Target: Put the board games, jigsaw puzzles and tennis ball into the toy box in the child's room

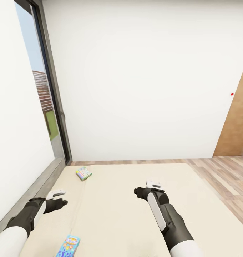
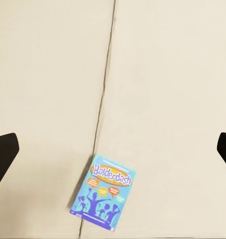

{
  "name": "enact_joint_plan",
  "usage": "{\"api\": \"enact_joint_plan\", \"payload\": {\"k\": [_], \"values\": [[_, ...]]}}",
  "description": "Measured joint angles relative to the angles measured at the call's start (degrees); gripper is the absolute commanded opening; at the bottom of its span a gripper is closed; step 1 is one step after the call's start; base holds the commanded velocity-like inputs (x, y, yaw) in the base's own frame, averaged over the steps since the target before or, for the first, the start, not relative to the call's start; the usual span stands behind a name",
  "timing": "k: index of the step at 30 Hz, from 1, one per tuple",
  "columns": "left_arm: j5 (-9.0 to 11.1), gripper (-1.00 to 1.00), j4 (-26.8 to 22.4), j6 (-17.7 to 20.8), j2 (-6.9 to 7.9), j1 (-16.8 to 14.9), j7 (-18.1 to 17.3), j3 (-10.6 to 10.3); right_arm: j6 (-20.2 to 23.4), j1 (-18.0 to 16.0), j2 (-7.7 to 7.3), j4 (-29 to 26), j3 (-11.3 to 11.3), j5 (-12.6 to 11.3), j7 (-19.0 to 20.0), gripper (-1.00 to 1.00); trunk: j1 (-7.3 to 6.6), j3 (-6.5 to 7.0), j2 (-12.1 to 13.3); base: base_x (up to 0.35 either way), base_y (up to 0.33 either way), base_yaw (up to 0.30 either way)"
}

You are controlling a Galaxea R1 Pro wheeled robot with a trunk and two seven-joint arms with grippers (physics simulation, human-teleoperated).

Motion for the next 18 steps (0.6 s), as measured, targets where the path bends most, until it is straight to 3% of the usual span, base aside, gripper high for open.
{"api": "enact_joint_plan", "payload": {"k": [1,9,18], "values": [[-0.02,1.00,0.10,-0.11,-0.37,0.00,0.03,-1.27,0.07,-0.08,0.00,-0.20,-0.10,-0.26,0.00,1.00,0.00,-0.09,0.00,0.000,0.000,-0.095],[-0.04,1.00,0.07,-0.10,-2.65,-0.09,0.09,-2.52,0.51,-0.26,0.00,-1.32,-0.10,-3.79,-0.07,1.00,0.00,-0.83,0.00,0.000,0.000,-0.104],[-0.03,1.00,-0.14,-0.10,-2.44,-0.18,-0.02,-2.71,4.97,-0.45,0.00,-2.66,-0.16,-4.43,0.02,1.00,0.00,-1.67,0.00,0.000,0.000,-0.108]]}}
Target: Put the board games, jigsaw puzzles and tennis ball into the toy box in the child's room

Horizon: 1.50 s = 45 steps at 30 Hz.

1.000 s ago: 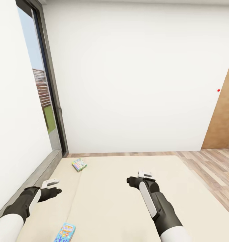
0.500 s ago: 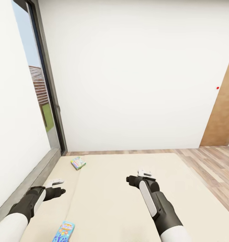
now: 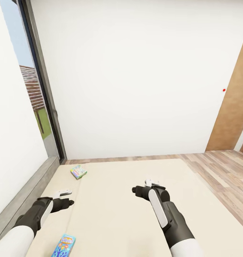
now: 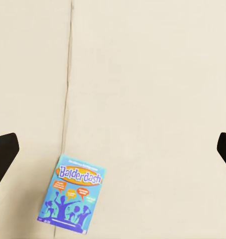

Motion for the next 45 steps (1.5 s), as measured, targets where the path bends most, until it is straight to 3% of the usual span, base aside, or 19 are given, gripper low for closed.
{"api": "enact_joint_plan", "payload": {"k": [16,25,45], "values": [[0.05,1.00,-0.05,0.00,0.31,-0.01,-0.07,0.09,0.96,0.03,0.00,-0.33,0.87,0.40,-0.22,1.00,0.00,-1.46,-0.01,0.000,0.000,-0.092],[0.10,1.00,-0.05,0.01,0.24,0.00,-0.02,0.23,0.47,0.05,0.00,-0.37,3.60,0.73,-0.46,1.00,0.00,-1.67,-0.01,0.000,0.000,-0.007],[0.06,1.00,-0.07,0.01,-0.01,0.00,0.02,0.03,0.21,0.05,0.00,-0.28,4.64,0.75,-0.36,1.00,0.00,-1.70,-0.01,0.000,0.000,0.222]]}}
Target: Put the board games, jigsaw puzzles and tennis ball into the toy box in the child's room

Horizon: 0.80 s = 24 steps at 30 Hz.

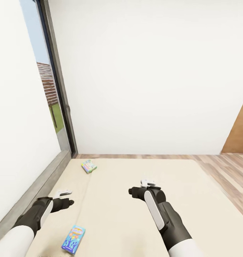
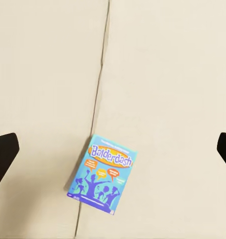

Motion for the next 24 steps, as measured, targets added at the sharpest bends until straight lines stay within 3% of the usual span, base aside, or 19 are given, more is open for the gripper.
{"api": "enact_joint_plan", "payload": {"k": [24], "values": [[-0.04,1.00,0.02,-0.01,-0.20,0.00,0.00,-0.30,-0.14,0.00,0.00,-0.04,-0.15,-0.14,0.29,1.00,0.00,0.38,0.00,0.000,0.000,0.056]]}}
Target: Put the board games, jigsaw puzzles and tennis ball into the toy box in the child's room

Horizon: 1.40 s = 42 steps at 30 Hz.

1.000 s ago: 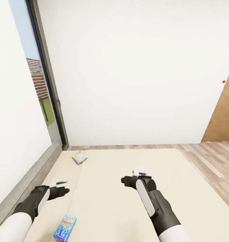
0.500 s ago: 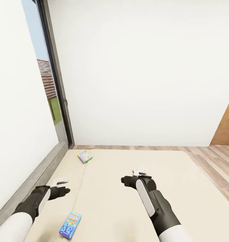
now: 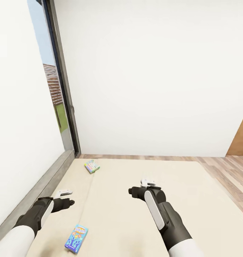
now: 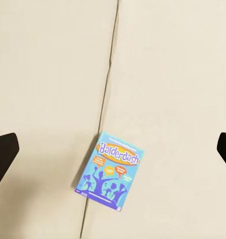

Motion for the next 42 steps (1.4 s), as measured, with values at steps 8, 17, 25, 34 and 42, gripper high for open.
{"api": "enact_joint_plan", "payload": {"k": [8,17,25,34,42], "values": [[0.00,1.00,-0.01,-0.06,0.00,0.00,0.00,-0.01,0.00,0.00,0.00,-0.02,-0.02,-0.20,-0.01,1.00,0.00,-0.04,0.00,0.000,0.000,0.001],[0.00,1.00,0.00,-0.06,-0.01,0.00,0.00,-0.01,-0.02,0.00,0.00,0.00,-0.02,-0.25,0.05,1.00,0.00,-0.21,0.00,0.000,0.000,0.000],[0.00,1.00,0.01,-0.09,-0.01,0.00,0.00,-0.04,-0.06,0.00,0.00,0.00,0.03,-0.31,0.06,1.00,0.00,-0.61,0.00,0.000,0.000,0.000],[0.00,1.00,0.01,-0.09,-0.08,0.00,0.08,-0.01,-0.01,0.01,0.00,0.02,0.06,-0.31,0.06,1.00,0.00,-0.67,0.00,0.000,0.000,0.000],[-0.01,1.00,0.03,-0.09,-0.04,0.00,0.08,-0.01,-0.58,0.04,0.00,-0.05,0.09,-0.33,0.06,1.00,0.00,-0.67,0.00,0.000,0.000,-0.002]]}}
